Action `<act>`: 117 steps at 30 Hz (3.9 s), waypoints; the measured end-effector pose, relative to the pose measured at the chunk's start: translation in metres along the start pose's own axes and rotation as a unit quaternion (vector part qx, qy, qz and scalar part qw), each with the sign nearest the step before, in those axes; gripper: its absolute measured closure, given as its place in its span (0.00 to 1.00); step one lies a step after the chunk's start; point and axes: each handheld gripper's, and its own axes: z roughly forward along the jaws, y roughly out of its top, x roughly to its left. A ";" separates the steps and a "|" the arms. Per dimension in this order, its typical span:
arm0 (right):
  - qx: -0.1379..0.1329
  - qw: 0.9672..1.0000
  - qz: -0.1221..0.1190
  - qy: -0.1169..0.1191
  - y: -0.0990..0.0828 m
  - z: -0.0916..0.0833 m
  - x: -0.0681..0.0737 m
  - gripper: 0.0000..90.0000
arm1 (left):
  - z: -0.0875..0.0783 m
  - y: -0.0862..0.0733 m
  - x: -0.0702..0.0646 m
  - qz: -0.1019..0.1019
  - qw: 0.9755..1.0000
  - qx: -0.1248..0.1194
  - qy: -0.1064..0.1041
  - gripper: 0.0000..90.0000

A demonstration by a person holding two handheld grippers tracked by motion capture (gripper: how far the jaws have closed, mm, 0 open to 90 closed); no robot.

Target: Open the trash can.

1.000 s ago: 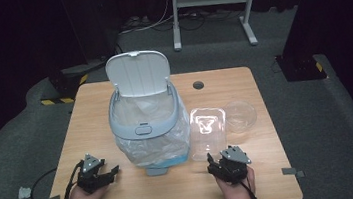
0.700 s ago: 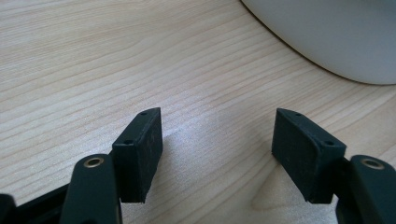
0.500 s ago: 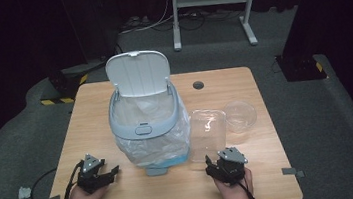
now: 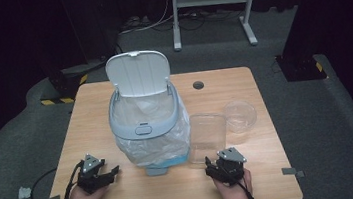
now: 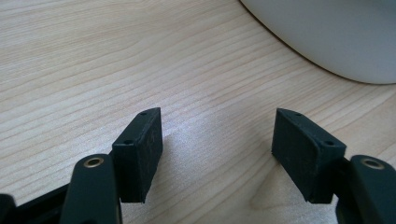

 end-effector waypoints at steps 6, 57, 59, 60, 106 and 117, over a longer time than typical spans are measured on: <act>0.003 1.000 0.010 0.005 -0.001 0.002 -0.002 0.26 | 0.000 0.000 0.000 0.000 1.000 0.000 0.000 0.37; -0.023 0.999 0.030 -0.001 0.049 0.021 -0.014 0.27 | 0.000 0.000 0.000 0.003 1.000 0.000 -0.002 0.37; -0.021 0.999 0.029 0.000 0.044 0.018 -0.013 0.26 | 0.000 0.000 0.000 0.003 1.000 0.000 -0.002 0.37; -0.021 0.999 0.028 -0.001 0.042 0.017 -0.011 0.26 | 0.000 0.000 0.000 0.003 1.000 0.000 -0.002 0.37; 0.001 0.999 0.031 0.014 0.009 0.017 -0.007 0.26 | -0.001 0.000 0.000 0.006 1.000 0.002 -0.003 0.38; -0.044 0.997 0.057 0.002 0.065 0.023 -0.019 0.27 | -0.001 0.000 -0.001 0.004 1.000 0.001 -0.003 0.37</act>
